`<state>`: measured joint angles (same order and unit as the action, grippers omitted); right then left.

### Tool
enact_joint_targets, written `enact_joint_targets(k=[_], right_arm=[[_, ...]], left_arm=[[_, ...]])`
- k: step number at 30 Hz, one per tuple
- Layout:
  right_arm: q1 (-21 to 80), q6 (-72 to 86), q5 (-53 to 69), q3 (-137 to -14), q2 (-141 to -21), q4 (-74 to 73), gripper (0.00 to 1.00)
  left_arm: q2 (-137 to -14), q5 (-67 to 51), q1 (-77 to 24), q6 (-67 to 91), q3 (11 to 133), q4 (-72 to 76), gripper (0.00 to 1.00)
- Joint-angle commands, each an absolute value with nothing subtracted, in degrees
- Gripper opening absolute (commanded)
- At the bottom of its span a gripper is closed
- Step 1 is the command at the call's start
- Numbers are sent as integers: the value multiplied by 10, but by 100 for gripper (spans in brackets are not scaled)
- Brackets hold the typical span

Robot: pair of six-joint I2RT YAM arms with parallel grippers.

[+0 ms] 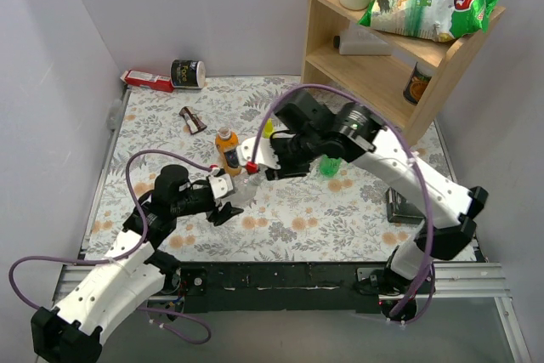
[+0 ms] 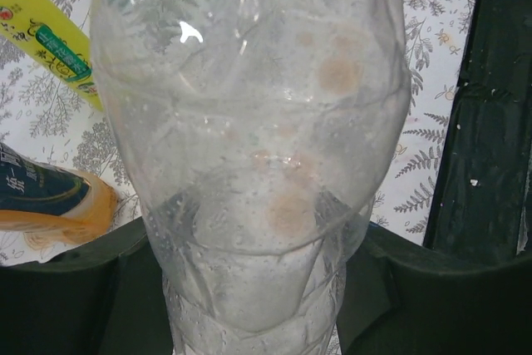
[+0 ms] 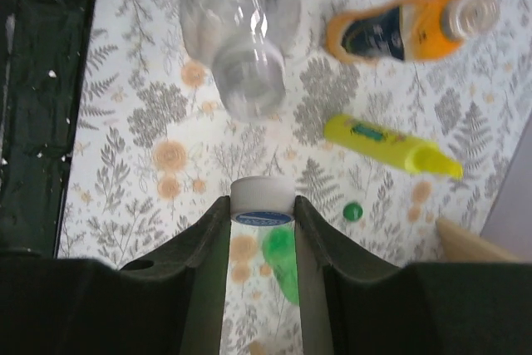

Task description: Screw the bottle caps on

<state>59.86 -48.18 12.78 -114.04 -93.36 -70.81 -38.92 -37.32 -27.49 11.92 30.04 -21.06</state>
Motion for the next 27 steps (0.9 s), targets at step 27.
enact_joint_targets(k=[27], right_arm=[[575,-547,-50,-621,-964,-434,20]], left_arm=[[-331,-189,-146,378,378,-228,0]])
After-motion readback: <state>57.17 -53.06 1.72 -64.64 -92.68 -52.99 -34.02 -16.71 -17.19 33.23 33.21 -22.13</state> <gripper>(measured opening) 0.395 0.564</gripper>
